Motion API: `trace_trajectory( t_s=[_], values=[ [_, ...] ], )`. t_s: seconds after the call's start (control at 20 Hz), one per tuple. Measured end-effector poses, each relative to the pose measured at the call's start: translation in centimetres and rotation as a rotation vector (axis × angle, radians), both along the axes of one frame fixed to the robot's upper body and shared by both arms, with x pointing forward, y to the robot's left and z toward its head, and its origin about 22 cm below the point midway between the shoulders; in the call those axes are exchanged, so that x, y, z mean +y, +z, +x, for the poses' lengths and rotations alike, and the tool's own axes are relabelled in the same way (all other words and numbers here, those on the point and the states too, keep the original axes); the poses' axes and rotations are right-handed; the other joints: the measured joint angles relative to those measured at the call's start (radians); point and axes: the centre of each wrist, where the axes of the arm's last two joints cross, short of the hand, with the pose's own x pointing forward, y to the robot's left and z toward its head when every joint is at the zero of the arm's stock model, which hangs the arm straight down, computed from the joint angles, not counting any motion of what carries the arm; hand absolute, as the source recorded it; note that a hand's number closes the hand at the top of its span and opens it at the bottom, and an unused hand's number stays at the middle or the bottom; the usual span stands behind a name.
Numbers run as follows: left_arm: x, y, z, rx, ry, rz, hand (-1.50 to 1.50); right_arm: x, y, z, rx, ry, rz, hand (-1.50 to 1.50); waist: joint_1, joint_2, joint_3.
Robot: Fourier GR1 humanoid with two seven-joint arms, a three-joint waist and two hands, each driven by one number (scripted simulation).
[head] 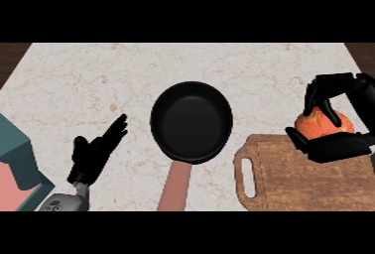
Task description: Pick the squash from the cutting board and place it in the pot
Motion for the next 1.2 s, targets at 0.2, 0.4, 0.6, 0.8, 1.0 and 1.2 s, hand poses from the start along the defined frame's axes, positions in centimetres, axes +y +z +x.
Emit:
trace_trajectory(
  t_s=[0.2,0.4,0.6,0.8,1.0,1.2],
  values=[
    [0.1,-0.1,0.6,-0.008,-0.003,0.002,0.0,4.5,1.8,1.4,0.013,0.012,-0.082,1.5,0.005,0.0,0.002],
    [-0.5,0.2,0.9,-0.001,-0.009,0.003,0.0,9.0,3.2,2.9,0.031,0.013,-0.177,1.5,0.009,0.002,0.001],
    [-0.8,0.1,0.3,-0.001,-0.006,0.003,0.0,13.3,3.1,3.9,0.041,0.025,-0.262,1.5,0.012,0.002,0.001],
    [-0.9,-0.1,0.4,-0.01,-0.011,-0.001,0.0,16.5,2.1,4.6,0.012,-0.007,-0.443,1.5,0.015,0.003,0.001],
    [-1.4,-0.2,0.4,-0.009,-0.017,-0.001,0.0,19.3,1.4,5.6,-0.017,-0.049,-0.628,1.5,0.017,0.004,0.002],
    [-0.9,0.0,0.6,-0.008,-0.018,-0.004,0.0,21.7,-0.3,6.7,0.104,-0.049,-0.767,1.5,0.017,0.005,0.0]
  ],
)
